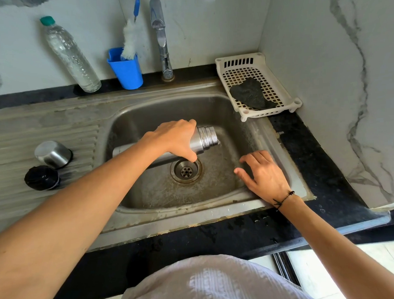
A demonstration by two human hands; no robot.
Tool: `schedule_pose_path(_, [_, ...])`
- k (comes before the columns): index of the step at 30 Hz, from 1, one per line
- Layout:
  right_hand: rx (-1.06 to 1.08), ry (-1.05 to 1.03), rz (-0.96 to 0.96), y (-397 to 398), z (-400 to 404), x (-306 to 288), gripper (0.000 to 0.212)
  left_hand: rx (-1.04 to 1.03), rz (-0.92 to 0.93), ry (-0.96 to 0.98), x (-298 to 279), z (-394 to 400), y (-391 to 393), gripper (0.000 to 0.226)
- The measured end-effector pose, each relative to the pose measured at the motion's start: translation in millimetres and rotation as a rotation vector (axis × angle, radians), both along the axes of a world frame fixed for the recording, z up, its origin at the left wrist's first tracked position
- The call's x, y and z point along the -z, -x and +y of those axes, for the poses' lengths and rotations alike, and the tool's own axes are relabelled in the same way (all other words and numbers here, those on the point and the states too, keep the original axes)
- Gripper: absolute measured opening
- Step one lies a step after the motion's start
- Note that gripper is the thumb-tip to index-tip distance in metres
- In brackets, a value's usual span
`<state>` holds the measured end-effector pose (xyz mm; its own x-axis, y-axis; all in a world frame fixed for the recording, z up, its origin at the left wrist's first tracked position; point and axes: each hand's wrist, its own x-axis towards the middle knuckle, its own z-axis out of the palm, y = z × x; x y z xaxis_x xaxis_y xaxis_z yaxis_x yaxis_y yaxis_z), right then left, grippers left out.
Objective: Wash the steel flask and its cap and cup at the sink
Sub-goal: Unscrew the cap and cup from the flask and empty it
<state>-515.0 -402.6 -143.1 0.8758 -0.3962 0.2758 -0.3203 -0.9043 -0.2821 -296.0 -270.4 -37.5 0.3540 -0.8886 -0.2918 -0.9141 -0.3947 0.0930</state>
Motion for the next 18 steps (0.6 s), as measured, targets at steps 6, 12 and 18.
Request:
schedule_pose_path(6, [-0.003,-0.002,0.002,-0.2,-0.2,0.3,0.064,0.003,0.005,-0.001,0.3,-0.1,0.0,0.048])
schedule_pose_path(12, [0.001,-0.011,0.006,-0.1,0.2,-0.6,0.058,-0.002,0.007,-0.004,1.8,0.7,-0.5,0.049])
schedule_pose_path(18, [-0.001,-0.008,0.003,-0.1,0.4,-1.0,0.054,-0.001,0.010,-0.002,2.2,0.7,0.0,0.047])
